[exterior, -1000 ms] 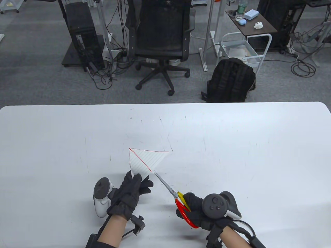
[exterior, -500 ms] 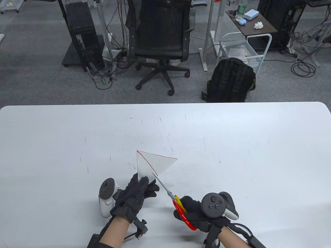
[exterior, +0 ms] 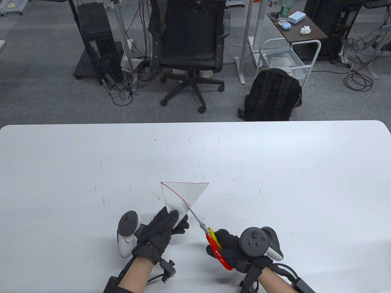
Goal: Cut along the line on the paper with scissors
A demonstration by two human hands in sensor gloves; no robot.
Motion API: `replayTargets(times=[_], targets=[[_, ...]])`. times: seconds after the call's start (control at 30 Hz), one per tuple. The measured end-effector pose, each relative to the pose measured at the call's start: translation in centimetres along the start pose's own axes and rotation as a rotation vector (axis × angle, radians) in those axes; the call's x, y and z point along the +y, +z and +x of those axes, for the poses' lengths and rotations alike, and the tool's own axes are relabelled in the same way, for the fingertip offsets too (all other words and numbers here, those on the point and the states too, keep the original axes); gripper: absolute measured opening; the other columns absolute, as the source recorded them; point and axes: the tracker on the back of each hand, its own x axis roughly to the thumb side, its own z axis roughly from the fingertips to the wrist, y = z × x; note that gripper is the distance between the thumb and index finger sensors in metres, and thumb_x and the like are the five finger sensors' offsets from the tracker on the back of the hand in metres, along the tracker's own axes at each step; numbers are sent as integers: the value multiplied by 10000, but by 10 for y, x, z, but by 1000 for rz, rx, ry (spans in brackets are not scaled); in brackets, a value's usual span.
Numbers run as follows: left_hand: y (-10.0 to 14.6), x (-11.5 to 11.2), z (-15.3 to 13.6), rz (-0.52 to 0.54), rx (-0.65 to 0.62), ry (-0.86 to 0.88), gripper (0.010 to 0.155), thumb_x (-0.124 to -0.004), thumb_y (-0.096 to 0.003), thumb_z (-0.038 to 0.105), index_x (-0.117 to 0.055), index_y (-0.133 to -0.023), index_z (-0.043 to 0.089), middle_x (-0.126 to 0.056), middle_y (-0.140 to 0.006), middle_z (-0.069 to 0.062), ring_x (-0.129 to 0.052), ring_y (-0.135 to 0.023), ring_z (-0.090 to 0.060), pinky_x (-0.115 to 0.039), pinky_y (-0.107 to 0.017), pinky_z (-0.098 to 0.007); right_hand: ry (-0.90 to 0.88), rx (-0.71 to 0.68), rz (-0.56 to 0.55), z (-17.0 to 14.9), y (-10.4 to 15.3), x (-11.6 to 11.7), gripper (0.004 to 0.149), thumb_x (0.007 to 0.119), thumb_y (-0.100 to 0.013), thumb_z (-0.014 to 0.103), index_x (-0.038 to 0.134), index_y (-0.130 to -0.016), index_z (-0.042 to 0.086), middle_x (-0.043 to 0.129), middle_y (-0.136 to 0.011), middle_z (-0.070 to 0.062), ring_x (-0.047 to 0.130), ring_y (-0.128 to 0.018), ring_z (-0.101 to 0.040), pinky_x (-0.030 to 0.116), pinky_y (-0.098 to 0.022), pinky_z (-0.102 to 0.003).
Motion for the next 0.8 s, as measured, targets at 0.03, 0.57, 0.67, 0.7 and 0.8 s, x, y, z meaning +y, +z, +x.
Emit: replayTargets(times=[0.03, 0.57, 0.67, 0.7, 0.8], targets=[[0, 0, 1, 15, 4, -22, 389, -574, -686, 426, -550, -1045, 279, -797, -924, 34, -906, -768, -95, -824, -612, -267, 2, -2, 6, 0, 0, 0, 735, 565, -598, 601, 514, -955, -40, 784, -729, -227, 924, -404, -130, 728, -320, -351], [0, -1, 2, 13, -10, -74, 388, -581, -680, 415, -572, -1035, 258, -824, -889, 36, -926, -731, -78, -838, -586, -252, 0, 0, 35, 0, 1, -2, 767, 536, -604, 616, 472, -973, -54, 755, -765, -245, 910, -445, -161, 717, -352, -380], [0, -2, 1, 10, -14, -79, 389, -580, -679, 415, -571, -1036, 259, -822, -891, 37, -925, -732, -76, -838, -586, -252, 0, -1, 29, 0, 1, -3, 767, 538, -603, 614, 476, -971, -57, 761, -761, -246, 912, -441, -162, 719, -348, -381], [0, -2, 1, 8, -13, -74, 388, -581, -680, 414, -571, -1036, 258, -823, -891, 36, -925, -732, -77, -838, -586, -253, -1, -1, 31, 0, 1, -3, 768, 541, -602, 615, 479, -970, -56, 762, -759, -249, 913, -439, -162, 719, -346, -381], [1, -2, 2, 5, -16, -69, 389, -581, -679, 415, -570, -1036, 260, -822, -891, 37, -925, -733, -76, -837, -587, -253, 4, -1, 27, 0, 1, -4, 767, 547, -600, 615, 486, -968, -55, 764, -756, -249, 914, -433, -162, 720, -342, -381]])
